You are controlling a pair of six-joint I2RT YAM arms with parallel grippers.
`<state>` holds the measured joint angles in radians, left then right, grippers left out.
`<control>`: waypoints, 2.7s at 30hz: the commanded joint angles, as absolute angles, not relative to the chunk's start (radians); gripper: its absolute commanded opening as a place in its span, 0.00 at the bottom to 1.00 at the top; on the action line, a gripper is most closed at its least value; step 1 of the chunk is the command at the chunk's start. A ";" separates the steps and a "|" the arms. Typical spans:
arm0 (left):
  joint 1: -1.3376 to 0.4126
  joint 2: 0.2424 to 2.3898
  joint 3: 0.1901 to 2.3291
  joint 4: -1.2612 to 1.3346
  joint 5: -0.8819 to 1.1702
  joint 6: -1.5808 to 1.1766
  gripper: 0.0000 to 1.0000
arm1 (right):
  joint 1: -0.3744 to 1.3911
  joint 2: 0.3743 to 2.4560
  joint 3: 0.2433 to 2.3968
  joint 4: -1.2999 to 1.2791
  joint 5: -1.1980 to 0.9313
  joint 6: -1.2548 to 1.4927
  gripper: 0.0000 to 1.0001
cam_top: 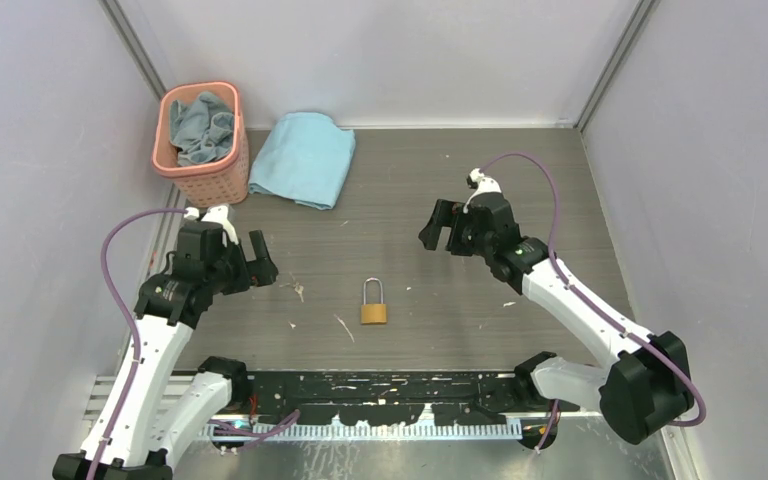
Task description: Unlock with the key
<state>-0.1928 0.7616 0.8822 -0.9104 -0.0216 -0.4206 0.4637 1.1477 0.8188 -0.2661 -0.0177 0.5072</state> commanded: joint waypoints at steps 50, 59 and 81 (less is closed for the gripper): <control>-0.195 0.493 0.885 -0.942 -0.390 -0.499 0.86 | 1.149 2.241 1.806 -0.370 0.253 0.283 0.61; -0.196 0.492 0.884 -0.942 -0.384 -0.496 0.86 | 1.161 2.292 1.815 -0.363 0.300 0.334 0.53; -0.196 0.492 0.882 -0.939 -0.371 -0.489 0.86 | 1.234 2.194 1.601 -0.405 0.435 0.301 0.13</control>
<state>-0.1944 0.4927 0.8803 -0.9623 -0.3740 -0.4927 1.2263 2.2532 1.6894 -0.3435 0.4141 0.2874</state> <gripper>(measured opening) 0.858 0.145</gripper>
